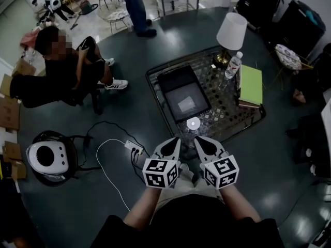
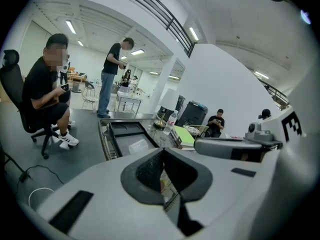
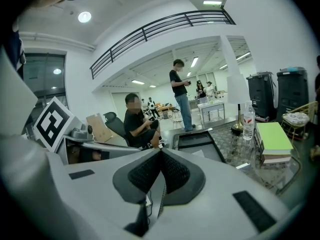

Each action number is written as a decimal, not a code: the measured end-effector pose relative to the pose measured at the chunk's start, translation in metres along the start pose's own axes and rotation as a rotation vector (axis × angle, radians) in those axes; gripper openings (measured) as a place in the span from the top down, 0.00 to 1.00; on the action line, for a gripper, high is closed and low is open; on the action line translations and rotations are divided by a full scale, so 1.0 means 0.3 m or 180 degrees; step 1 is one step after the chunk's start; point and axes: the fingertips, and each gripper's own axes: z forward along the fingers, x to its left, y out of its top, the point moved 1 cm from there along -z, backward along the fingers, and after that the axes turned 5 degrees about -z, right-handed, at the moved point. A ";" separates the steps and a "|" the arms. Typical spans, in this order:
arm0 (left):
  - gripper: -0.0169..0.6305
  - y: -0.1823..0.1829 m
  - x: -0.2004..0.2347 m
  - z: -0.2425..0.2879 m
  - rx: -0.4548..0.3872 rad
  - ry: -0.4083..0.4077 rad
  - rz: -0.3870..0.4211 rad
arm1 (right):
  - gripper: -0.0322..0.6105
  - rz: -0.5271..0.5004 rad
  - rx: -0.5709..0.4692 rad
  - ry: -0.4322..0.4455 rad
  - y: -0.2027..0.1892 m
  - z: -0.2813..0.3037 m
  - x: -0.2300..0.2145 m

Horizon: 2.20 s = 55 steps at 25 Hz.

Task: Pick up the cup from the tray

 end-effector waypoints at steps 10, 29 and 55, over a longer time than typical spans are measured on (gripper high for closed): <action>0.96 -0.016 0.065 0.133 0.0204 -0.0012 0.0006 | 0.93 0.0167 0.0079 -0.0177 -0.015 0.032 -0.117; 0.91 -0.004 0.212 0.503 0.1077 -0.0122 0.0919 | 0.93 0.0195 0.0344 0.0176 -0.013 0.260 -0.306; 0.51 -0.153 0.356 0.912 0.2819 -0.0575 0.2868 | 0.93 0.0340 0.0550 0.0154 -0.070 0.378 -0.458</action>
